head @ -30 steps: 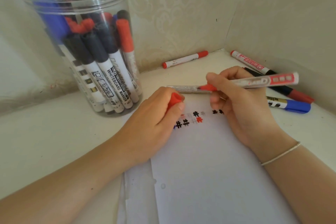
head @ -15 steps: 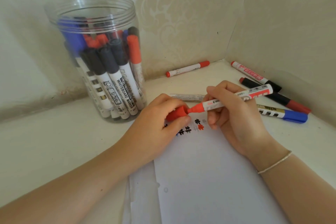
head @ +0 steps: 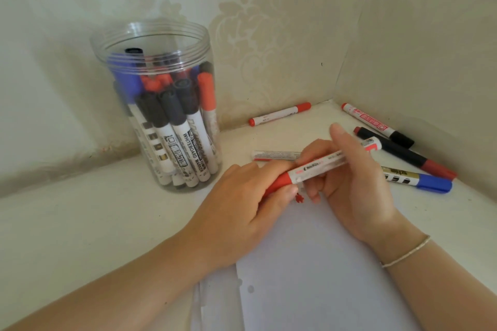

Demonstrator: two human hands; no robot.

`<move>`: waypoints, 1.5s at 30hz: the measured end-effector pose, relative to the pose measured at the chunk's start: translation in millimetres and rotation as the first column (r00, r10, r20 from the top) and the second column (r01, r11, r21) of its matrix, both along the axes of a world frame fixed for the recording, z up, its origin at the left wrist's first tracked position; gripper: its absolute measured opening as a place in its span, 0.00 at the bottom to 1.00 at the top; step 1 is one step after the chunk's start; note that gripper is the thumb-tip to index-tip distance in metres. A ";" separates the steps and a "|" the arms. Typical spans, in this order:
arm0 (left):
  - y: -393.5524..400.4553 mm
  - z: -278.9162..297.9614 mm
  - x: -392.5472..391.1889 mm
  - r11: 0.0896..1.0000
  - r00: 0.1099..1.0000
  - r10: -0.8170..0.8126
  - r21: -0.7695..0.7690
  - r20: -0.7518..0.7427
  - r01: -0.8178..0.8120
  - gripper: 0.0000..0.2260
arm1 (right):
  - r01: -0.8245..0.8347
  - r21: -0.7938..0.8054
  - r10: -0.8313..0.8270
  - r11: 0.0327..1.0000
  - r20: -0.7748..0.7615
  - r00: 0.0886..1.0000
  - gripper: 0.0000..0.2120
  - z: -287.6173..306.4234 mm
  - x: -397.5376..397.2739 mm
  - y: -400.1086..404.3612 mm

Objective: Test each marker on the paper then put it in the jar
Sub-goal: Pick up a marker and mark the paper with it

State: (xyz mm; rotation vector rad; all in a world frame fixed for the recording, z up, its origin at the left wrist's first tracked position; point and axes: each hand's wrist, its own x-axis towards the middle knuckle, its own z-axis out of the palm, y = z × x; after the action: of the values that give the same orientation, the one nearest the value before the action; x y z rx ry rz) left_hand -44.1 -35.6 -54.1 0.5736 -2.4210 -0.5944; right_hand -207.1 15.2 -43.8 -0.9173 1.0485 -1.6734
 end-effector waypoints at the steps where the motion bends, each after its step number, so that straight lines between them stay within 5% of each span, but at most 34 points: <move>1: 0.1 0.6 0.3 0.999 1.000 0.004 0.037 -0.019 -0.004 0.12 | 0.107 0.022 -0.108 0.994 0.012 0.994 0.21 0.8 -2.0 0.3; 5: -1.8 1.3 1.0 0.994 0.995 0.049 0.101 -0.082 -0.040 0.12 | 0.532 0.028 -0.510 0.846 -0.245 0.824 0.09 1.5 -5.1 -0.4; 8: -3.3 -1.1 2.7 0.990 0.987 0.093 0.114 -0.131 -0.078 0.16 | 0.547 -0.061 -0.500 0.835 -0.500 0.707 0.18 0.7 5.1 -1.8; 16: 13.2 3.8 7.7 0.987 0.947 0.162 0.053 -0.278 -0.153 0.18 | 0.539 -0.135 -0.513 0.832 -0.558 0.652 0.22 36.2 26.9 9.1; 22: 20.9 69.5 15.4 0.935 0.892 0.198 -0.196 -0.406 -0.296 0.11 | 0.507 -0.165 -0.520 0.846 -0.464 0.717 0.23 89.5 34.6 13.7; 28: 21.5 149.0 26.6 0.968 0.636 0.247 0.150 -0.731 -0.203 0.18 | 0.332 -0.085 -0.334 0.939 -0.009 0.943 0.20 138.3 69.9 -11.6; 30: 11.3 159.0 26.3 0.963 0.542 0.271 0.228 -0.796 -0.147 0.15 | 0.235 -0.067 -0.237 0.970 -0.022 0.971 0.18 143.8 84.9 -24.6; 32: -2.4 164.7 28.3 0.948 0.475 0.318 0.259 -0.820 -0.187 0.15 | 0.191 -0.024 -0.191 0.981 -0.235 0.953 0.20 142.8 91.7 -38.6; 34: -18.3 166.8 33.2 0.931 0.454 0.334 0.213 -0.826 -0.296 0.16 | 0.278 -0.002 -0.229 0.961 -0.573 0.787 0.20 136.5 85.4 -50.4; 36: -34.6 167.1 40.8 0.889 0.471 0.359 0.142 -0.806 -0.435 0.16 | 0.431 -0.004 -0.203 0.903 -0.885 0.418 0.15 122.8 67.6 -57.3; 38: -47.7 166.2 48.2 0.846 0.545 0.389 0.054 -0.742 -0.531 0.15 | 0.483 0.089 0.096 0.871 -0.995 0.010 0.07 103.2 50.8 -55.4; 39: -51.8 165.5 50.8 0.825 0.596 0.408 0.000 -0.692 -0.566 0.15 | 0.482 0.183 0.271 0.857 -0.955 -0.120 0.09 90.0 44.3 -53.9; 41: -57.9 162.7 53.1 0.791 0.685 0.457 -0.093 -0.567 -0.605 0.15 | 0.456 0.351 0.496 0.818 -0.831 -0.251 0.17 61.0 38.2 -52.4; 45: -65.7 163.6 53.1 0.786 0.773 0.491 -0.178 -0.402 -0.592 0.15 | 0.371 0.273 0.408 0.887 -0.840 -0.358 0.16 35.9 42.3 -57.3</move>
State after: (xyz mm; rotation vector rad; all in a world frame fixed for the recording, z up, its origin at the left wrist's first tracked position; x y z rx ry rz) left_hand 8.9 -101.2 109.6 0.9187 -1.8349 -0.0591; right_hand -164.9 -42.1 -7.9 -2.0612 2.3937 0.2093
